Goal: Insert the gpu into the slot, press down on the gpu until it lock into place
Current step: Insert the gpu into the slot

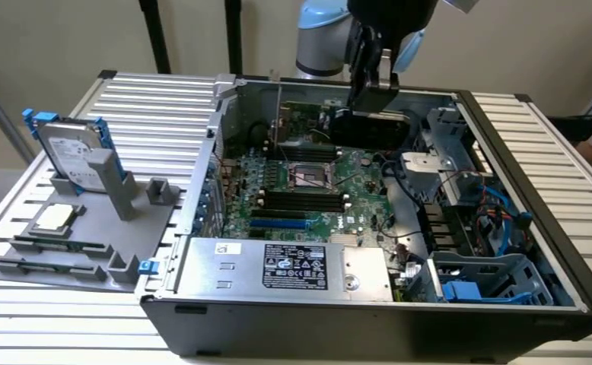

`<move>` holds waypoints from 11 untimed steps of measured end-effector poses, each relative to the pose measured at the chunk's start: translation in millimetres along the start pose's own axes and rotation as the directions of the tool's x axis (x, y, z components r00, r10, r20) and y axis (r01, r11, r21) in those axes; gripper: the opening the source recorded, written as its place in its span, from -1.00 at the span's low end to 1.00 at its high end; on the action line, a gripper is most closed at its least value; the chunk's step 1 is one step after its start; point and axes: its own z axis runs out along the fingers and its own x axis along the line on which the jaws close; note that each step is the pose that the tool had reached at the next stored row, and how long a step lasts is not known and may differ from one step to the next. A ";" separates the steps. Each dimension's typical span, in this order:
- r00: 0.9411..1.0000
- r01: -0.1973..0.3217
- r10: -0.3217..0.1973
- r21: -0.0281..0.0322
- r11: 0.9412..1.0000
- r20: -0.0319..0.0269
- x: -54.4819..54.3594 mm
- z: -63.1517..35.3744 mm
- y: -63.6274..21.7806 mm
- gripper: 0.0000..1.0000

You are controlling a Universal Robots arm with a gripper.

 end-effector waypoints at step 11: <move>1.000 0.005 -0.005 0.032 0.999 0.002 3.1 15.0 32.4 -0.48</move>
